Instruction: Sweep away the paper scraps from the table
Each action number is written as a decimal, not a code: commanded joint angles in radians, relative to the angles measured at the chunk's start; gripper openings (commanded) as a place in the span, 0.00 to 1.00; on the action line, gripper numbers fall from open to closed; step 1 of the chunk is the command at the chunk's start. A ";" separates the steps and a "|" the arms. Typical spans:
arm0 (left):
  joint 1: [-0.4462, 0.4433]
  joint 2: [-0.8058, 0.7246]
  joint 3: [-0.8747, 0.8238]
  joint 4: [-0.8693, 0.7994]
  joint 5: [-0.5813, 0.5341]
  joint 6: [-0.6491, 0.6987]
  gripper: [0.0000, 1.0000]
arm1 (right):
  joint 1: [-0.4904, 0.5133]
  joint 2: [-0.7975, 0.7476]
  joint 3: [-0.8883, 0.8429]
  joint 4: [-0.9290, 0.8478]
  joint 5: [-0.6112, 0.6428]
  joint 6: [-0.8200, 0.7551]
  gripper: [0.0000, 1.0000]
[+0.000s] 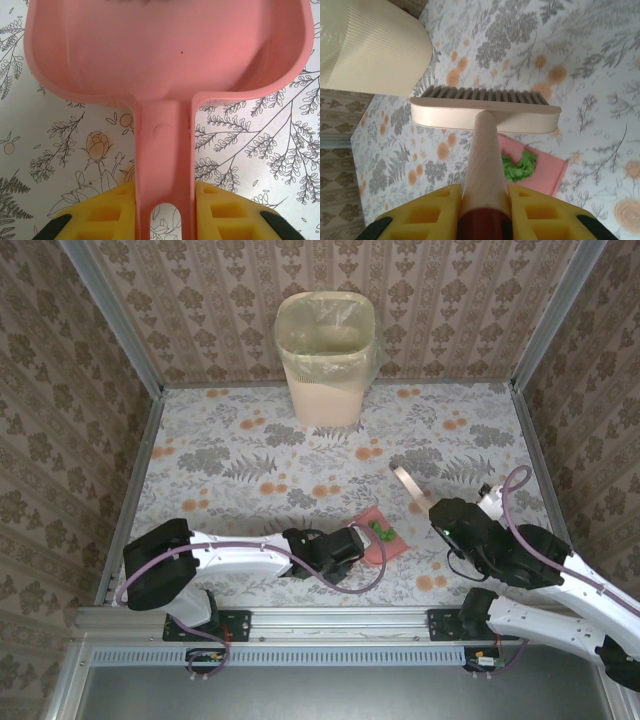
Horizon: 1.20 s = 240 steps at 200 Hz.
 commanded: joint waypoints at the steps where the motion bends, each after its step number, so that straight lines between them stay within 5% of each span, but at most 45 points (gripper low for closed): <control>1: -0.009 -0.001 0.004 -0.003 -0.027 0.004 0.00 | -0.020 -0.018 -0.029 0.085 0.125 -0.145 0.00; 52: -0.009 -0.053 -0.030 0.041 -0.040 -0.001 0.00 | -0.122 -0.029 -0.092 0.213 0.188 -0.393 0.00; 92: -0.009 -0.090 -0.057 0.077 -0.059 -0.002 0.00 | -0.256 0.006 -0.139 0.295 0.068 -0.607 0.00; 137: -0.009 -0.140 -0.092 0.125 -0.080 -0.007 0.00 | -0.294 0.070 -0.184 0.392 0.015 -0.821 0.00; 240: -0.008 -0.365 -0.194 0.227 -0.137 -0.047 0.00 | -0.294 0.004 -0.228 0.446 -0.072 -0.893 0.00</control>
